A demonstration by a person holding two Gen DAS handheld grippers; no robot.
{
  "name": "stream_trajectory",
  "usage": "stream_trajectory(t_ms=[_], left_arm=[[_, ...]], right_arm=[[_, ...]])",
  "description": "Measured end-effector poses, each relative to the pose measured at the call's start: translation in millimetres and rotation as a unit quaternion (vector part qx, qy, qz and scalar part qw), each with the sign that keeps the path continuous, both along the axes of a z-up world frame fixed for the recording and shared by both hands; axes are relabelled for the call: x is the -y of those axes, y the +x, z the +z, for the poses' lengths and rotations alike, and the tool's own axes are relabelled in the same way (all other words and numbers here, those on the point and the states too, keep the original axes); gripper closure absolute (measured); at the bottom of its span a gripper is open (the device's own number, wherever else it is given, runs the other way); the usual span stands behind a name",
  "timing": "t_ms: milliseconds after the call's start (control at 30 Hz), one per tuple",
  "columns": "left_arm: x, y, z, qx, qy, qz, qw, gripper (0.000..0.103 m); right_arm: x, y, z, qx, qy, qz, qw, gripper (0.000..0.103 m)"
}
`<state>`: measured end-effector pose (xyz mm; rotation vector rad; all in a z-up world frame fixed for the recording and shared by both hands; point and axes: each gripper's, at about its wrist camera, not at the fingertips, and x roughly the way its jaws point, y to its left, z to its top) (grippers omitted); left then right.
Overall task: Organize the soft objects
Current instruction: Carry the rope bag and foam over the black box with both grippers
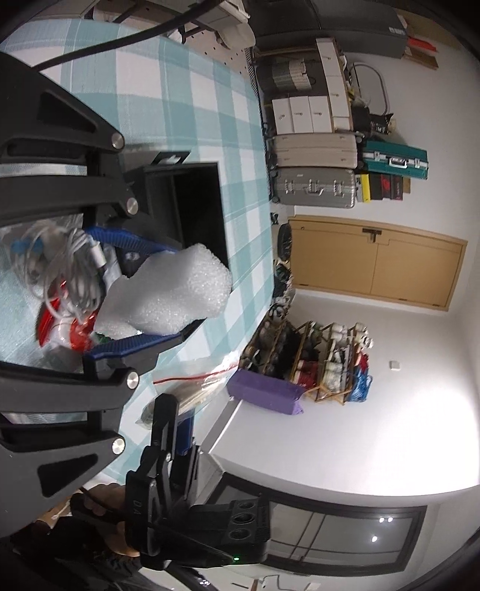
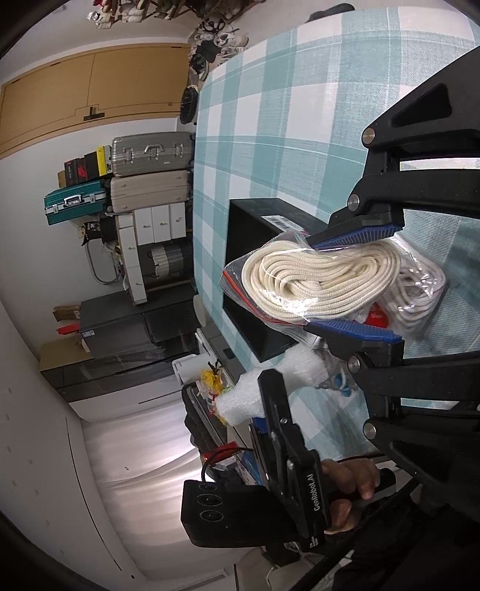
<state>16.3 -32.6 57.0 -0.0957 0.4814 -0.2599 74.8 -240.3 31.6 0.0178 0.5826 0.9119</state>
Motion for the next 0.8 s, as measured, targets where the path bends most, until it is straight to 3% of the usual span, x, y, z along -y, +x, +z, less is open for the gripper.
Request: stream_trajectory(t_ms=[333,800], left_arm=[[-27,19,10,0.01,-0.013,0.039,0.9991,0.063],[-36,52,8,0.004,-0.011,0.057,0.9983,0.063]], right_arm=[[-15,10,15,-0.005,0.012,-0.016,1.0,0.066],[-48,36,26,-0.018,0.017,-0.022,0.999,0.066]])
